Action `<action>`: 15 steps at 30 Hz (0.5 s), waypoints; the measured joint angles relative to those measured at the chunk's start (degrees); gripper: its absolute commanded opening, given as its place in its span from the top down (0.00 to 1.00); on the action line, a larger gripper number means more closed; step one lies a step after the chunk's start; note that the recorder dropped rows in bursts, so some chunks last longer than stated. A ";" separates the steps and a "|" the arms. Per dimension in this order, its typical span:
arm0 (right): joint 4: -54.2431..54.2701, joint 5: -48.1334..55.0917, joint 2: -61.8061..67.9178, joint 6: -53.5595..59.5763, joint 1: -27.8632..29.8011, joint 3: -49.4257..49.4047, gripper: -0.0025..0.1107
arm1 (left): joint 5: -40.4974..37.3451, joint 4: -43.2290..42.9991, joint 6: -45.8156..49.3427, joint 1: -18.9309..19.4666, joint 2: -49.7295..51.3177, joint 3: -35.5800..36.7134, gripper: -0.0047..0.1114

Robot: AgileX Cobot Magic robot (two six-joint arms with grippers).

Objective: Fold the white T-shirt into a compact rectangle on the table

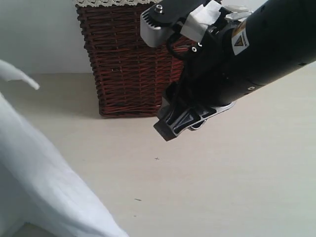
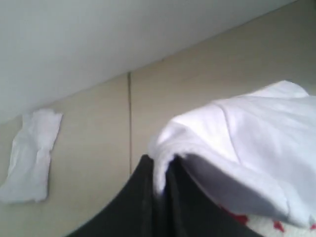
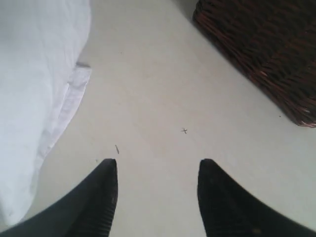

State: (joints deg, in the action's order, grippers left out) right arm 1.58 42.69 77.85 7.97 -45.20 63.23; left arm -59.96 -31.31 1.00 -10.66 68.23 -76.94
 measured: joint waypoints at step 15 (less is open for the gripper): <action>2.18 1.94 0.00 0.71 0.00 0.00 0.55 | 0.64 -26.30 -24.24 2.68 18.78 9.18 0.24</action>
State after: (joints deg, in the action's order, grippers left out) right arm 3.76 44.63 77.85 8.68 -45.20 63.23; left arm -59.32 -57.61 -23.23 -7.97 87.00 -67.76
